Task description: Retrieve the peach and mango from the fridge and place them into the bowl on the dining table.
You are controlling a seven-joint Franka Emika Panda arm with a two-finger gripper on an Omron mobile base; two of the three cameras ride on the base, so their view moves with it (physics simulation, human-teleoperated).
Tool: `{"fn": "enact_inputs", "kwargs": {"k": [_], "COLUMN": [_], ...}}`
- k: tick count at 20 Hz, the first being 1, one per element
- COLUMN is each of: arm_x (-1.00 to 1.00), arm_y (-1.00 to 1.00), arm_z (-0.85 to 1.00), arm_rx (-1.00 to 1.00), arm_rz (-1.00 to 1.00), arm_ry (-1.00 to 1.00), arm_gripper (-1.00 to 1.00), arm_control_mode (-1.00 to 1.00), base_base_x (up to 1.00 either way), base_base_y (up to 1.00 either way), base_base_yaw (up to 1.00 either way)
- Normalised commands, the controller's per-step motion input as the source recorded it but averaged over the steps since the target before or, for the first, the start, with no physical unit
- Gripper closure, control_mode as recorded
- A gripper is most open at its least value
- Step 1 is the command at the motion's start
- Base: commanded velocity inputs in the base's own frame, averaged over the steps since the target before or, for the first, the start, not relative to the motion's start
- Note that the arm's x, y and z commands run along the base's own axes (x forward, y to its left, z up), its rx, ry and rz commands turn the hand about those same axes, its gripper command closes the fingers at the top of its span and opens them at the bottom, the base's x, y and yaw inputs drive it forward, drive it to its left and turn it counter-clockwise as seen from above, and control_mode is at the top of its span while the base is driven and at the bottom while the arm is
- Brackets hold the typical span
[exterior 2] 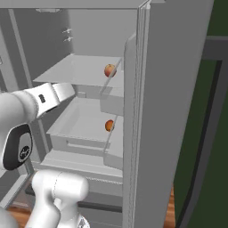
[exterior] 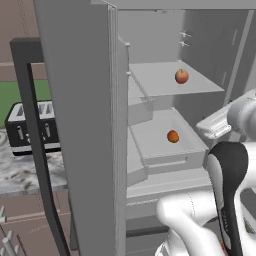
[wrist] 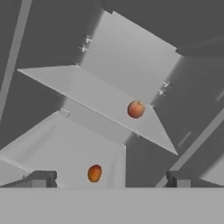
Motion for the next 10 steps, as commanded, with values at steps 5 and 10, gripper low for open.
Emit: {"fn": "enact_inputs", "kwargs": {"k": [5, 10], "arm_x": [0.04, 0.0], "arm_y": [0.0, 0.0], "arm_z": [0.06, 0.0], "arm_rx": [0.09, 0.18], "arm_rz": [-0.19, -0.12], "arm_ry": [0.06, 0.17], "arm_gripper": [-1.0, -1.0], "arm_control_mode": [-1.0, -1.0], "base_base_x": [0.0, 0.0], "base_base_y": [0.0, 0.0], "base_base_yaw": [0.0, 0.0]}}
